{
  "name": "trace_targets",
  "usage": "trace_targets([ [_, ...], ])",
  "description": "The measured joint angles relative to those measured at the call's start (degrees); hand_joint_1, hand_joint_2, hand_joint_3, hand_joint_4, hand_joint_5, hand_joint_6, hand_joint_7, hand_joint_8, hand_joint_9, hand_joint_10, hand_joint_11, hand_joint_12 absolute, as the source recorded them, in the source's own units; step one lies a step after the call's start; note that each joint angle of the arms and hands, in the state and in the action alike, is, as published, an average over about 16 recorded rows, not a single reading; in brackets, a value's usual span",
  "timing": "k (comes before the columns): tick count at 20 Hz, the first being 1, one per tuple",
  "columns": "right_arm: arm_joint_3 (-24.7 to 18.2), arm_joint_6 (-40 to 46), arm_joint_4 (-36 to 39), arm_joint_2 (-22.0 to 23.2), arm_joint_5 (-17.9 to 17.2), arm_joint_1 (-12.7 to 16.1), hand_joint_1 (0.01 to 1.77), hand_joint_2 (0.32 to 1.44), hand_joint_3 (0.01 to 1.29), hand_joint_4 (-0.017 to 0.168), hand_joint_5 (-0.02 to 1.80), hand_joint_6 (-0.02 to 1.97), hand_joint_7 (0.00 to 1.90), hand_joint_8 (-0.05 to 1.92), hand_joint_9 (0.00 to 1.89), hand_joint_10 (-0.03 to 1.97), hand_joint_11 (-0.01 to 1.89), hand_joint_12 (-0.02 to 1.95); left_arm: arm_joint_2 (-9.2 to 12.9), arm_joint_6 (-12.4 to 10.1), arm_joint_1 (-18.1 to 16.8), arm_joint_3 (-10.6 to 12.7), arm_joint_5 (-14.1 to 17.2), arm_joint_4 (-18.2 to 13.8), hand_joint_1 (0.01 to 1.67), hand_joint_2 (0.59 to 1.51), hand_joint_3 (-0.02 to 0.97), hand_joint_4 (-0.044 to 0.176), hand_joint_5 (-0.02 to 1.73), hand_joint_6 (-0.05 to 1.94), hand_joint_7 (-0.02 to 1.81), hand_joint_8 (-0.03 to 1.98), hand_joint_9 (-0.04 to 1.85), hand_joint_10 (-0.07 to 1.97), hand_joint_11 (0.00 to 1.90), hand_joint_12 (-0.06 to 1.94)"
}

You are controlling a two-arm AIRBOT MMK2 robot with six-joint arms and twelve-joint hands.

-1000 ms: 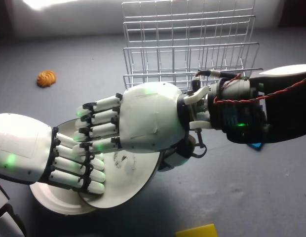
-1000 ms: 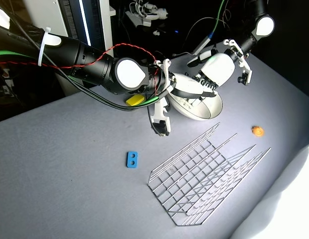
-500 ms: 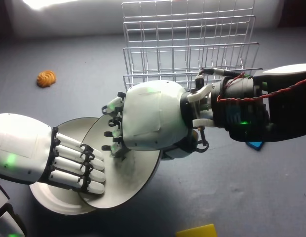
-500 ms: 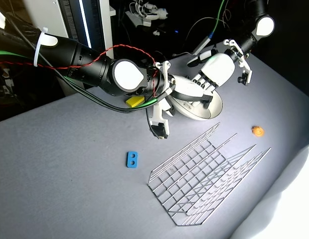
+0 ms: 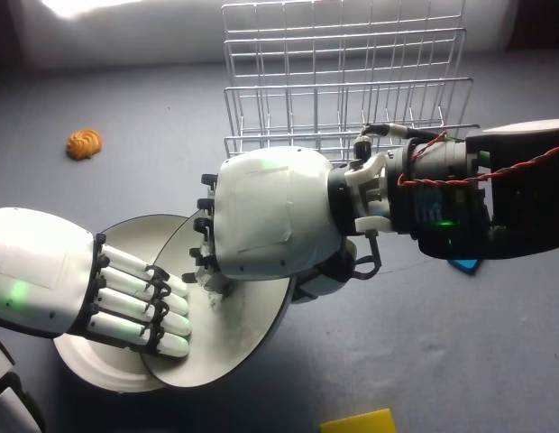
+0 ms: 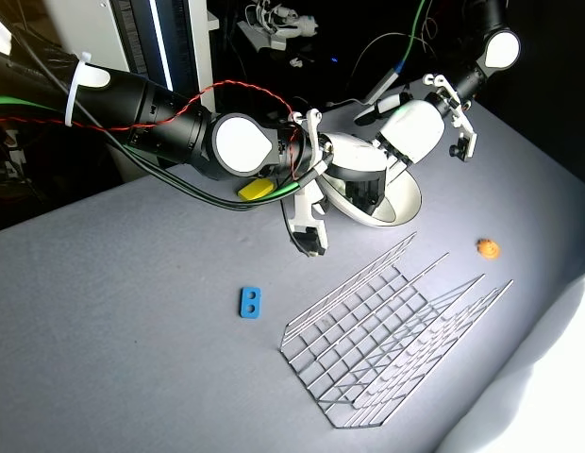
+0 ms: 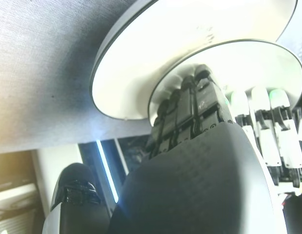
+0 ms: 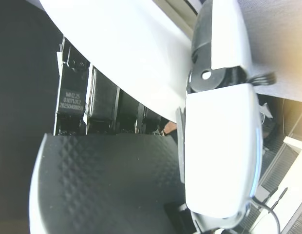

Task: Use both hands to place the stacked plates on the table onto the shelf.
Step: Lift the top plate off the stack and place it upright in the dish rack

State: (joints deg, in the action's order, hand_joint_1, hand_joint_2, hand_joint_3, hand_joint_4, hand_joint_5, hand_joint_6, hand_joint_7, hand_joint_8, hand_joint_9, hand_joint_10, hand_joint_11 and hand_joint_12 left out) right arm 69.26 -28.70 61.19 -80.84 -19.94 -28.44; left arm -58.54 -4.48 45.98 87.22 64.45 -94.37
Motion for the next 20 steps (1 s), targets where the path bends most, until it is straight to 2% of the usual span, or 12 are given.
trace_targets([
  [8,-0.4,0.1,-1.2,0.3,0.2,0.3,1.23,0.89,0.01,-0.010,0.88,0.47,1.01,0.41,1.11,0.85,1.00,0.91,0.9,-1.9,-3.6,2.5,1.0,0.3,0.01,1.087,0.019,-0.002,0.00,0.00,0.01,-0.01,0.02,0.00,0.01,0.01],
  [20,-6.5,0.3,-4.9,5.2,2.5,3.0,1.30,0.90,0.01,-0.001,0.95,0.71,1.10,0.50,1.10,0.86,0.97,0.93,2.9,-5.9,-9.7,9.9,3.6,0.4,0.01,1.080,0.015,0.000,0.02,0.02,0.02,-0.01,0.02,0.01,0.01,0.01],
])
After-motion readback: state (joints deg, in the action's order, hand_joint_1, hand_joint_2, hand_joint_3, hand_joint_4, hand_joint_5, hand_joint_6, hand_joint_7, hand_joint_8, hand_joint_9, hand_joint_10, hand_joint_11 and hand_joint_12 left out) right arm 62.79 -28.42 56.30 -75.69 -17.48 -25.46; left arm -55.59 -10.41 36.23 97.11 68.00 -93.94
